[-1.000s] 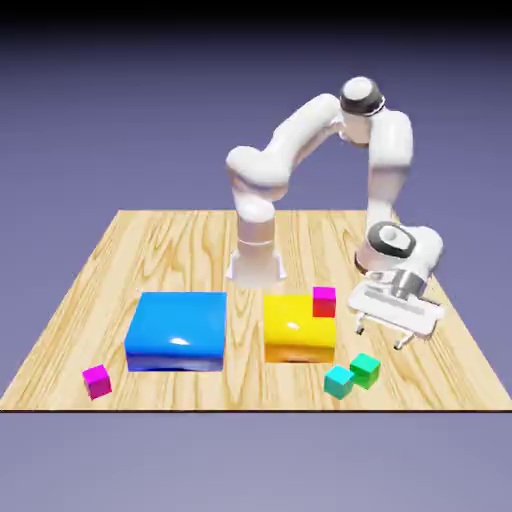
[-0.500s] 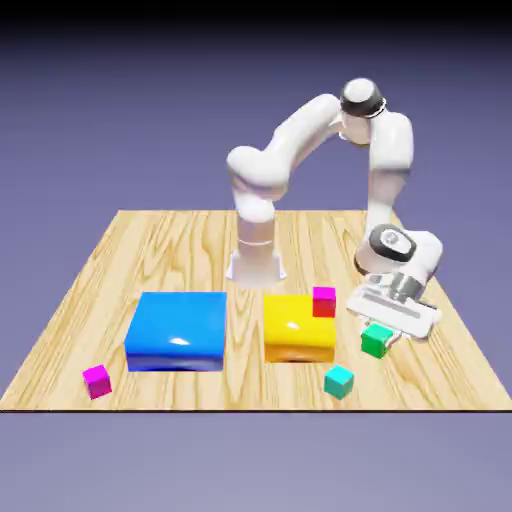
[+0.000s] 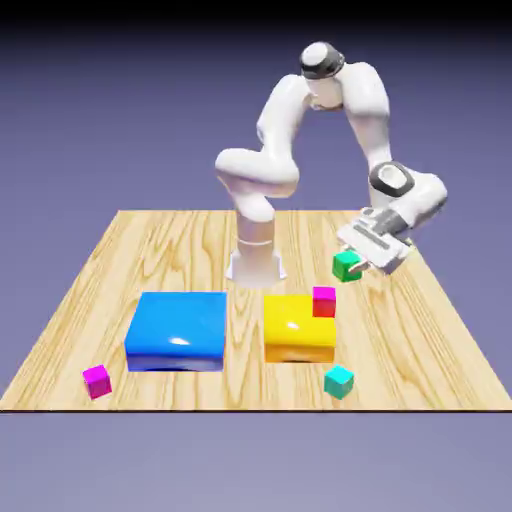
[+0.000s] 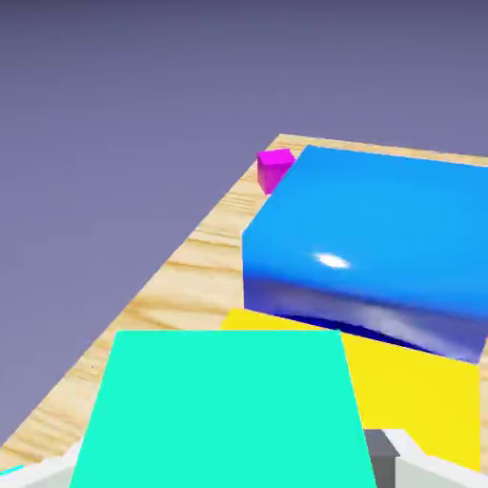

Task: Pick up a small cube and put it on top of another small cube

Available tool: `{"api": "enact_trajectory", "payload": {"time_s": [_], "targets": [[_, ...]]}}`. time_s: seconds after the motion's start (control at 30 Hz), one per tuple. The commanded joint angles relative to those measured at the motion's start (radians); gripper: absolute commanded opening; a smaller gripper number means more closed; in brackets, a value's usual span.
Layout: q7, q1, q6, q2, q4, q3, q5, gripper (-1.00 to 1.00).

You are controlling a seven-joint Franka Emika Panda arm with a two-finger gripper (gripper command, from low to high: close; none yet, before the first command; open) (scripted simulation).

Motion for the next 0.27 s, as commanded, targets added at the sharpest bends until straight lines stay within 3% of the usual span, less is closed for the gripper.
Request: {"api": "enact_trajectory", "payload": {"time_s": [0.0,0.13,0.17,0.23], "targets": [[0.006,-0.033,0.042,-0.003,-0.021,0.028,0.003,-1.0],[0.026,-0.142,0.184,-0.014,-0.09,0.118,0.006,-1.0],[0.026,-0.142,0.184,-0.014,-0.09,0.118,0.006,1.0],[0.02,-0.108,0.141,-0.01,-0.069,0.091,0.005,1.0]]}}
